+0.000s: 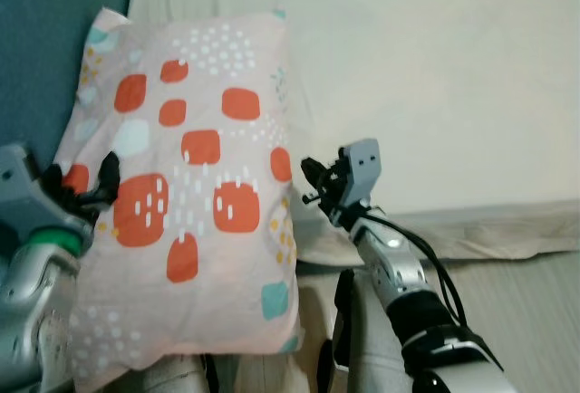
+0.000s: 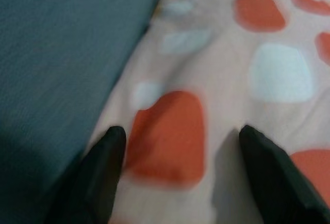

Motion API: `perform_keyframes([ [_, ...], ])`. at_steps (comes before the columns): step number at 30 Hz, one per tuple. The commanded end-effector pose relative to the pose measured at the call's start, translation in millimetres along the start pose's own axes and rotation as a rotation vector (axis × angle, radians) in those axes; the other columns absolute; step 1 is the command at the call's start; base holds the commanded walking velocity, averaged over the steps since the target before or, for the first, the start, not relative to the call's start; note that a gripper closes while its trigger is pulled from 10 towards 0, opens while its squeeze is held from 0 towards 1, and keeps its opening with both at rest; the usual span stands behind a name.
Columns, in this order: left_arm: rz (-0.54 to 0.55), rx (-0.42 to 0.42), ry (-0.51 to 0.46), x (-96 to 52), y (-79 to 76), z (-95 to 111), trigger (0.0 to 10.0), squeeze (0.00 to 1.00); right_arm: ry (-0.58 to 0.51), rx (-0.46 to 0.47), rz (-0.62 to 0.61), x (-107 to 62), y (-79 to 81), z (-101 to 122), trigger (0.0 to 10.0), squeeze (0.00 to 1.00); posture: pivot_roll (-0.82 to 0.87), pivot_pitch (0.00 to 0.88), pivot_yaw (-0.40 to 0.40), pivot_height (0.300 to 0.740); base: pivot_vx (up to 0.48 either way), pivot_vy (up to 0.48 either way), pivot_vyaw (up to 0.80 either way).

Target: Clean up the room

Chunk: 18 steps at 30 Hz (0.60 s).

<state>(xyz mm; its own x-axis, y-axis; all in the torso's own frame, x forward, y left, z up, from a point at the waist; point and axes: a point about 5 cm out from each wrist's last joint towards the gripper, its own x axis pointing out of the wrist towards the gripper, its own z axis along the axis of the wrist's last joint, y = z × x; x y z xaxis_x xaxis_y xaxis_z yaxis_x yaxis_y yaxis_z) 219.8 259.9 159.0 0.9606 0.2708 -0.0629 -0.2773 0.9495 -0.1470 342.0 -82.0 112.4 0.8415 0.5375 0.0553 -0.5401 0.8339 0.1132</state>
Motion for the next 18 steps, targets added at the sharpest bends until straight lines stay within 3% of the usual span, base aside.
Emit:
perform_keyframes([
  [1,-0.001,0.026,0.056,-5.9,-2.0,-6,10.0,0.00,0.035,0.017,0.021,-2.4,3.5,-10,10.0,0.00,0.19,0.141,-0.031,0.510,0.000,0.000,0.00],
  [4,-0.049,0.011,0.125,-8.6,-7.1,-14,10.0,0.00,0.041,0.034,0.028,-2.5,4.4,-12,10.0,0.00,0.18,0.141,-0.029,0.510,0.000,0.000,0.00],
  [7,-0.125,-0.059,0.209,-6.9,-16.9,-25,10.0,0.00,0.046,0.039,0.027,-3.0,4.6,-15,10.0,0.00,0.18,0.138,-0.027,0.510,0.000,0.000,0.00],
  [8,-0.153,-0.127,0.243,2.2,-24.6,-33,10.0,0.00,0.049,0.039,0.028,-2.7,5.1,-16,10.0,0.00,0.17,0.131,-0.022,0.510,0.000,0.000,0.00],
  [12,-0.131,-0.212,0.297,21.4,-31.8,-48,10.0,0.00,0.045,0.044,0.026,-1.6,5.5,-17,10.0,0.00,0.16,0.121,-0.022,0.510,0.000,0.000,0.00],
  [16,-0.146,-0.214,0.334,33.4,-41.8,-57,10.0,0.00,0.041,0.046,0.024,-1.4,5.4,-17,10.0,0.00,0.15,0.116,-0.022,0.510,0.000,0.000,0.00],
  [18,-0.162,-0.135,0.361,46.1,-53.6,-64,10.0,0.00,0.037,0.044,0.026,-1.6,5.8,-17,10.0,0.00,0.14,0.115,-0.022,0.510,0.000,0.000,0.00],
])
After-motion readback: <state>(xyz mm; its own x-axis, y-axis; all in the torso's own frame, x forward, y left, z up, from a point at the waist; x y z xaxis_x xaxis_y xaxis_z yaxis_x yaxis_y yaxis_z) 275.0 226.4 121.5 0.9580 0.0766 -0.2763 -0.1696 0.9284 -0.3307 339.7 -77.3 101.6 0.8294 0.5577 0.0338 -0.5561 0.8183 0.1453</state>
